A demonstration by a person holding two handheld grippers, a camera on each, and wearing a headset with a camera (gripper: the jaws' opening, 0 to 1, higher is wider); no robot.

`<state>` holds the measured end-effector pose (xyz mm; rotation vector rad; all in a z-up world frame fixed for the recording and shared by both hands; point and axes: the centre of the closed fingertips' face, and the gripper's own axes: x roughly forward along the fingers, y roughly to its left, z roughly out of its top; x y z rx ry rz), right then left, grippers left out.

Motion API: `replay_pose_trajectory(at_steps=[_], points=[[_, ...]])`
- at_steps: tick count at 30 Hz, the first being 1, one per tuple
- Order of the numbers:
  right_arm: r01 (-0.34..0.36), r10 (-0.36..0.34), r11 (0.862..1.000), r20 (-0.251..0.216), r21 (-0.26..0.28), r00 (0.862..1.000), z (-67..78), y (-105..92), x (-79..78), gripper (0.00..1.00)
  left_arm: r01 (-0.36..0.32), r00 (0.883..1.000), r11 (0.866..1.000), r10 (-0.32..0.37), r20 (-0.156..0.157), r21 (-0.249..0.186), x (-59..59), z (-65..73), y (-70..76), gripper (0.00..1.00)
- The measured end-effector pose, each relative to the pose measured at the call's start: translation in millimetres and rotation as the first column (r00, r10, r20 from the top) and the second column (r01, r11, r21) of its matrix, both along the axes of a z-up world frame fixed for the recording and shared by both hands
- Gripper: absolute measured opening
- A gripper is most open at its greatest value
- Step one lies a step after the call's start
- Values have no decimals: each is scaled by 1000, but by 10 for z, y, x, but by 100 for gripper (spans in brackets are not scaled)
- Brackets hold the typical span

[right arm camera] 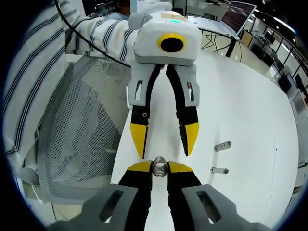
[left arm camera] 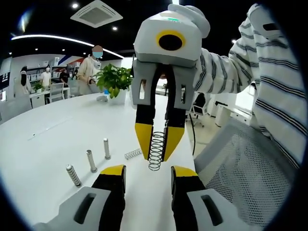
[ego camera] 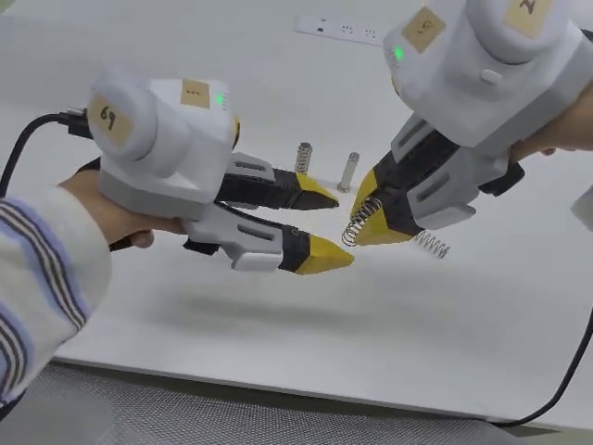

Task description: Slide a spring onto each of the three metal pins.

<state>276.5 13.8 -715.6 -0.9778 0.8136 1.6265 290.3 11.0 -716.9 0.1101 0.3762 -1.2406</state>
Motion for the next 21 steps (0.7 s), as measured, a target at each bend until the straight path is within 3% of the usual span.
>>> replay_pose_trajectory(at_steps=[8,10,12,21], points=[[20,-20,1000,-6,-15,1000,-32,-57,48,8,-56,998,998,57,-20,25,55,-59,111,52],[30,-30,999,-7,-21,1000,-45,-71,81,8,-76,996,997,77,-39,33,74,-85,145,58],[41,-41,999,-7,-27,999,-57,-87,102,8,-89,996,995,90,-26,40,101,-90,168,64],[72,-73,996,-8,-49,997,-67,-129,103,8,-160,987,986,161,-24,53,228,-129,240,85]])
